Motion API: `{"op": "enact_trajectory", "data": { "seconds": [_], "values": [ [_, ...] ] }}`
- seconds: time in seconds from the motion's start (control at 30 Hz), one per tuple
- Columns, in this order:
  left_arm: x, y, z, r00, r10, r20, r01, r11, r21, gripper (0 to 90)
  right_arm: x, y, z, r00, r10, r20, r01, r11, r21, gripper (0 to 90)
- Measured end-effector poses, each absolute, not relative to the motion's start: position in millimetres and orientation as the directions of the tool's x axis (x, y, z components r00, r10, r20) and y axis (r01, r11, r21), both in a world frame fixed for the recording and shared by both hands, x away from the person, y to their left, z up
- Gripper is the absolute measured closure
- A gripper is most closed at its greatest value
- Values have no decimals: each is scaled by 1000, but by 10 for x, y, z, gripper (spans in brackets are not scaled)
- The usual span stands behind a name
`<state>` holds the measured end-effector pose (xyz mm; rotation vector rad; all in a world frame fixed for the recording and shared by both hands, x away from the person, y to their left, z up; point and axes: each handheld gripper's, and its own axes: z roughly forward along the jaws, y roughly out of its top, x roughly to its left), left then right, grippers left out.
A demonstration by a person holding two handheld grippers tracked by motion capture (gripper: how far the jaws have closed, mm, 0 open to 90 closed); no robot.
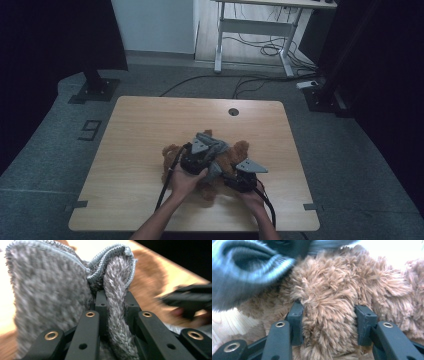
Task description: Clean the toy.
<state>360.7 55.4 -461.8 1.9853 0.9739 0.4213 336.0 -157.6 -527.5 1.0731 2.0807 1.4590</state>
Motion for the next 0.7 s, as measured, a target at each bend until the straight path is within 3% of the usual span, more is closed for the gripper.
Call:
{"op": "enact_trajectory", "data": {
  "seconds": [0.07,0.2,0.33,0.7],
  "values": [
    [3616,765,-4653,617,782,-81,495,-307,813,784,3366,-1587,-5279,-637,761,123,369,161,915,519],
    [3601,1222,-4611,584,789,-191,523,-186,832,783,3362,-1583,-5281,-646,754,120,364,166,916,519],
    [3590,1608,-4561,525,824,-211,537,-128,834,783,3364,-1583,-5286,-641,758,123,365,160,917,520],
    [3585,2045,-4935,442,862,-246,626,-101,773,781,3366,-1582,-5295,-637,761,127,365,152,919,522]
  ]
}}
